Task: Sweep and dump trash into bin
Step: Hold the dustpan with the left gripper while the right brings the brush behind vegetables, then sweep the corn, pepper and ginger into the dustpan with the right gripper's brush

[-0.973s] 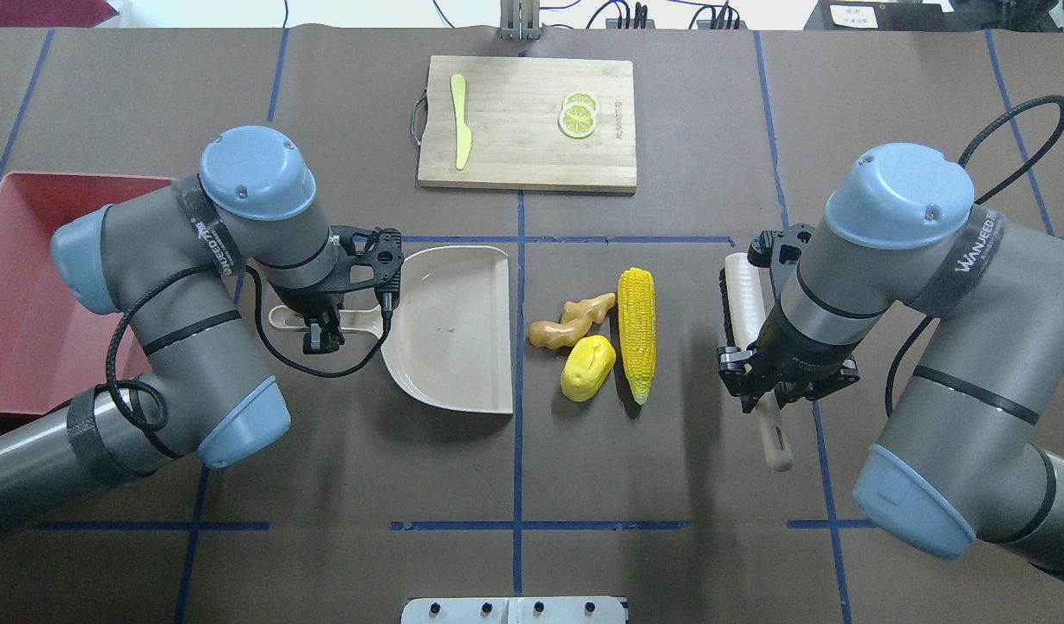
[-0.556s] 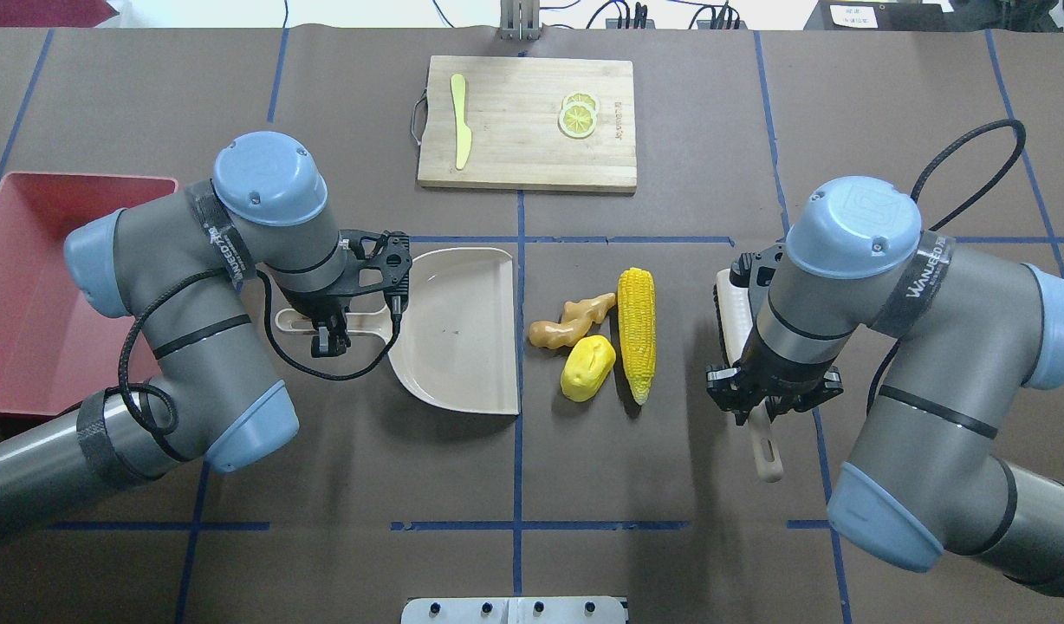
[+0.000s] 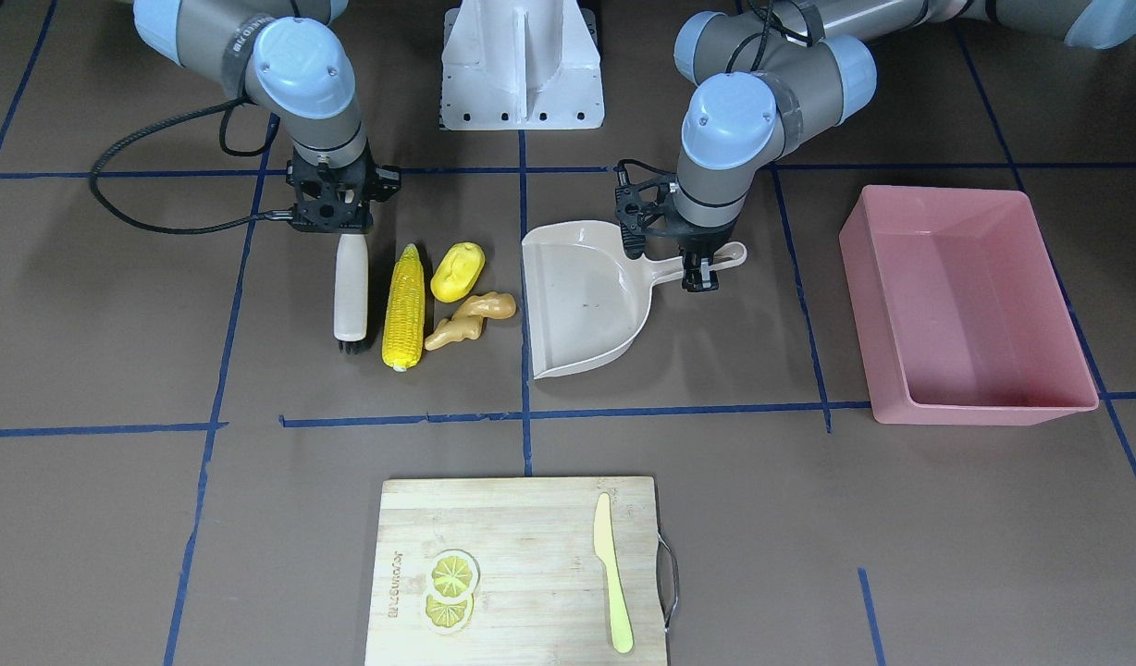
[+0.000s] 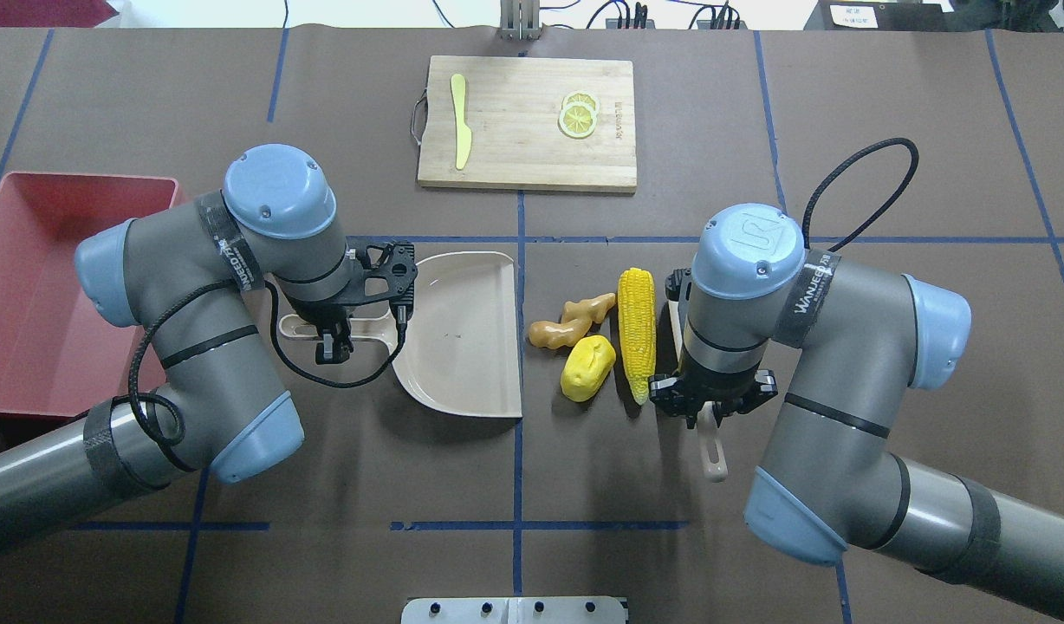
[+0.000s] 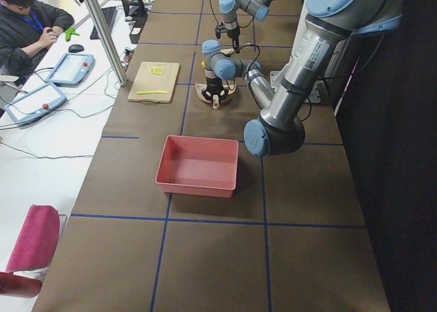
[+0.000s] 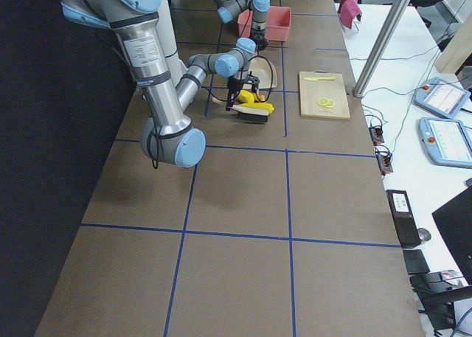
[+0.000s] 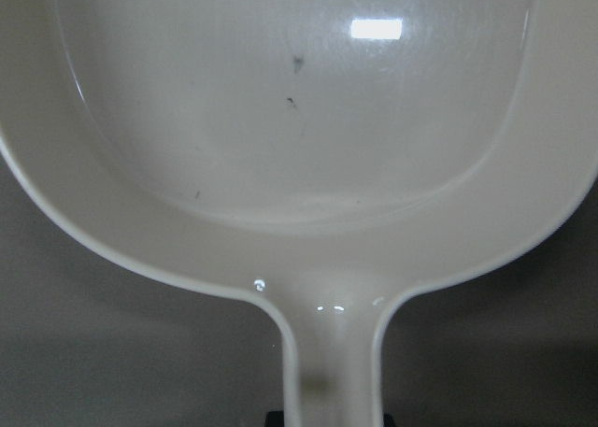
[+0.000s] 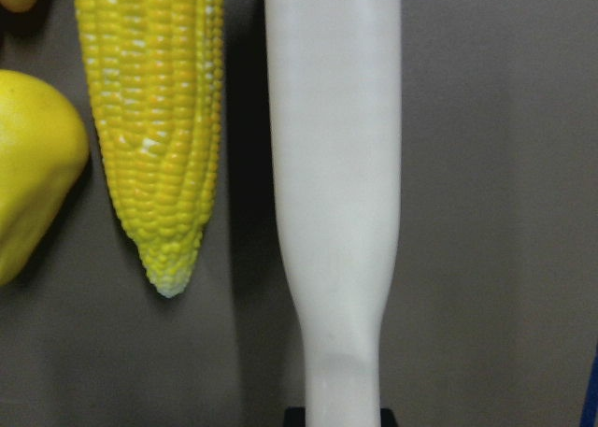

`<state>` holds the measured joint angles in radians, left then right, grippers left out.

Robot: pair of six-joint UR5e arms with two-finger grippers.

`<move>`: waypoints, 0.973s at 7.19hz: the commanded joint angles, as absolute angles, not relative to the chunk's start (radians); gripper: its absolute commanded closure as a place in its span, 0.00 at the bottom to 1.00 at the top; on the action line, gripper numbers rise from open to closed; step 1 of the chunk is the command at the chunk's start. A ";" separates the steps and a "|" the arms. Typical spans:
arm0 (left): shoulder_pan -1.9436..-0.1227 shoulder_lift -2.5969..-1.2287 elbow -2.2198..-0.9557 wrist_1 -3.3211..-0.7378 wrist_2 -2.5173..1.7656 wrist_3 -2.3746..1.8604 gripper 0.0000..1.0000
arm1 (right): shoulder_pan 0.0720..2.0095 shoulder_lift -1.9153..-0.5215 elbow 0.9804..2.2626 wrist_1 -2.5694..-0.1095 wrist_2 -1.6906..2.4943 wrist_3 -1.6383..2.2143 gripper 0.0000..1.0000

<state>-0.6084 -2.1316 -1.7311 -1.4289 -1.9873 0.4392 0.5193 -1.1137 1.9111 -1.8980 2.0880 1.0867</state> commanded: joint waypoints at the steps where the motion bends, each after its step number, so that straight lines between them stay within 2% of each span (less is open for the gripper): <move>1: -0.595 -2.155 -1.730 -1.382 -1.977 0.436 1.00 | 0.500 -1.098 1.884 -1.838 2.088 1.088 1.00; 4: -0.594 -2.161 -1.727 -1.378 -1.977 0.437 1.00 | 0.470 -1.004 1.875 -1.836 2.094 1.121 1.00; 7: -0.594 -2.168 -1.718 -1.378 -1.976 0.436 1.00 | 0.425 -0.979 1.732 -1.635 2.092 1.187 1.00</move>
